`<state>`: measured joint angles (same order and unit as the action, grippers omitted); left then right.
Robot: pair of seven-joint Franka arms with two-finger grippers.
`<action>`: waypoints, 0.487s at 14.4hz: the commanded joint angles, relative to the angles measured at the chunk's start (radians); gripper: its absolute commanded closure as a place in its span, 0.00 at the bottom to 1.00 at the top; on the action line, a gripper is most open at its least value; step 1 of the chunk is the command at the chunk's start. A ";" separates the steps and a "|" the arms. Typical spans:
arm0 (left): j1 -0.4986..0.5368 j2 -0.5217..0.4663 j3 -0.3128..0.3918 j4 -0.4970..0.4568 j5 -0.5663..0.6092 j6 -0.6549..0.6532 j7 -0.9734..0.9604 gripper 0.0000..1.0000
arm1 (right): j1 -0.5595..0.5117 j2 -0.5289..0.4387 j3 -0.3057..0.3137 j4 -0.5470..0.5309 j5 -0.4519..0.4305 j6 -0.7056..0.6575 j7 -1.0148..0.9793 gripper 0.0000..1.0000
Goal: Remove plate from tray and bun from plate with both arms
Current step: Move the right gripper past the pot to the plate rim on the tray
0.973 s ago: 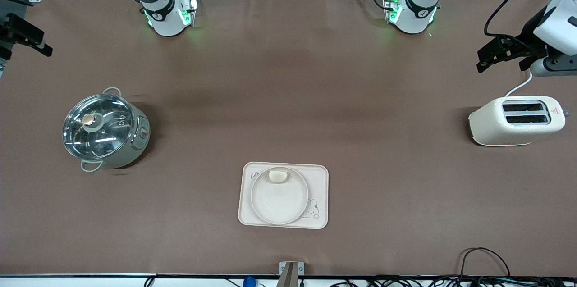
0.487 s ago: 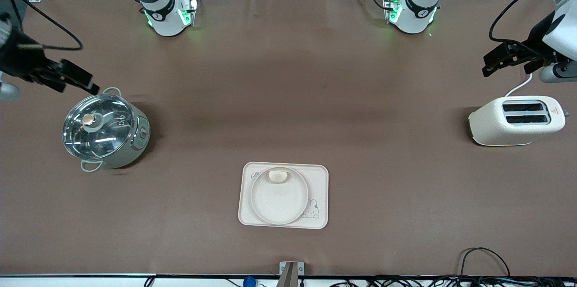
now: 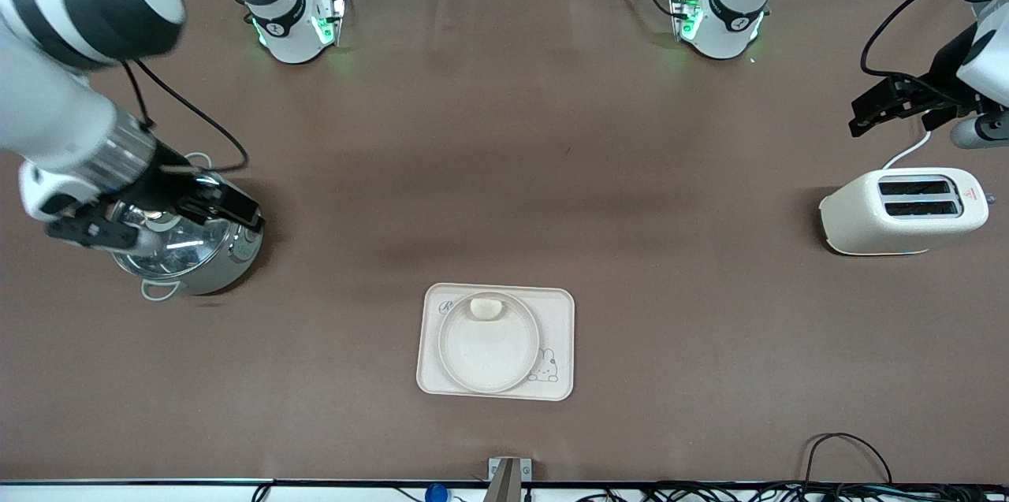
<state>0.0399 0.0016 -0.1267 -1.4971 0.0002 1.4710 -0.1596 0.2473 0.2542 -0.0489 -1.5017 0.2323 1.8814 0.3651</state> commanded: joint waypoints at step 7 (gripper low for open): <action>0.012 0.024 -0.004 0.035 0.011 -0.009 0.014 0.00 | 0.151 0.429 -0.005 0.112 0.094 0.440 0.116 0.00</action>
<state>0.0536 0.0056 -0.1268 -1.4907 0.0002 1.4710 -0.1574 0.3723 0.5844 -0.0473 -1.4773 0.3079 2.2499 0.4373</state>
